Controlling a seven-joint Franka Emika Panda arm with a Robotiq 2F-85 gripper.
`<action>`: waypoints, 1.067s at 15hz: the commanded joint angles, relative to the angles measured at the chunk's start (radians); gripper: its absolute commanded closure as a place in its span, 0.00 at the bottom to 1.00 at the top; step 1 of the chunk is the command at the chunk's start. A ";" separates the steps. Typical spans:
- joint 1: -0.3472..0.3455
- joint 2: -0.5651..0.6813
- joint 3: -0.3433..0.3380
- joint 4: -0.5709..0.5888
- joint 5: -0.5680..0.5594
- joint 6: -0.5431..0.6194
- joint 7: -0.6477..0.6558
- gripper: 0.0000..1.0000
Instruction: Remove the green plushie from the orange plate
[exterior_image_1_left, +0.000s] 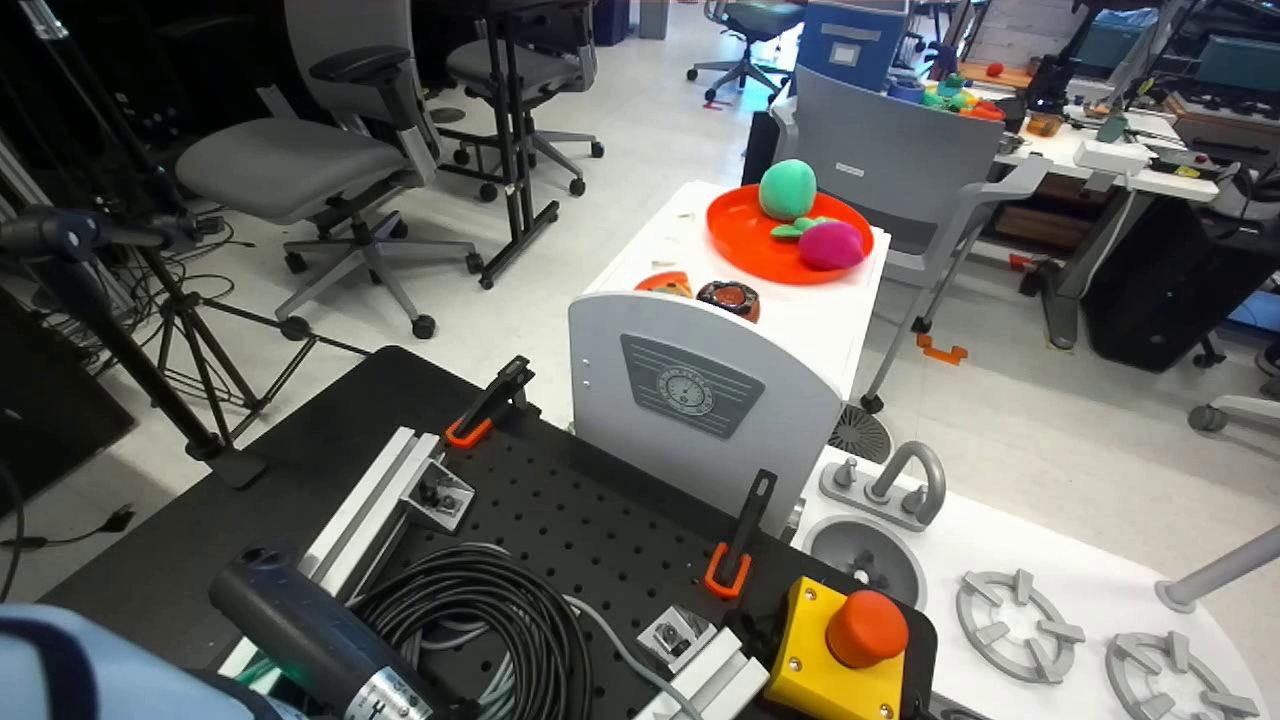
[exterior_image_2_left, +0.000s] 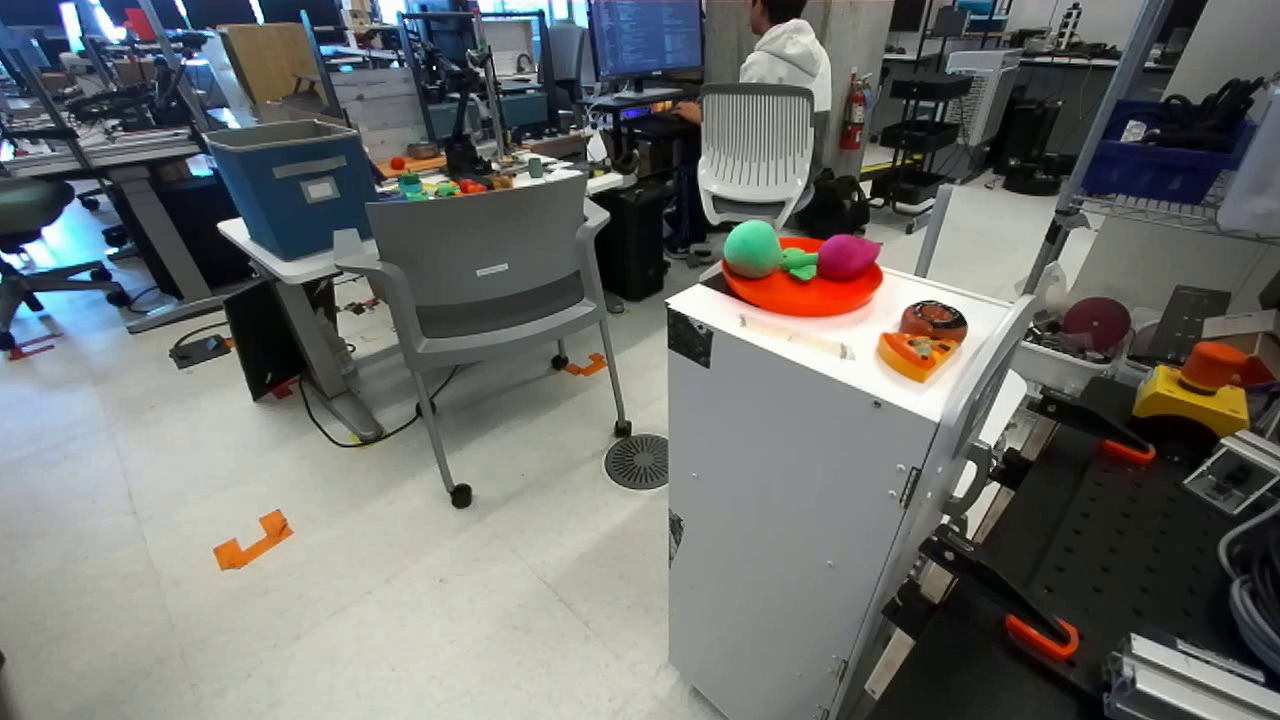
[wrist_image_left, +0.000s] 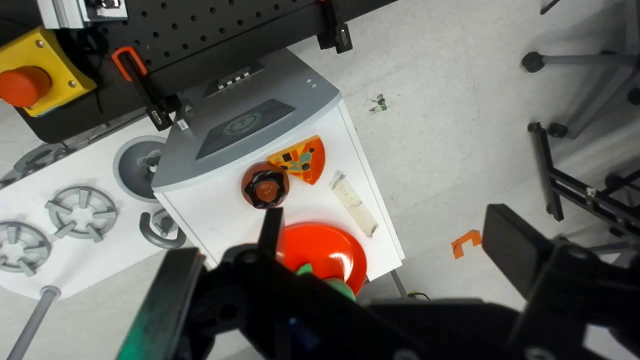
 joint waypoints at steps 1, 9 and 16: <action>-0.029 -0.022 0.008 0.001 0.039 -0.008 -0.004 0.00; -0.076 0.063 0.012 0.115 0.033 -0.066 0.051 0.00; -0.129 0.226 -0.040 0.252 0.050 -0.164 0.068 0.00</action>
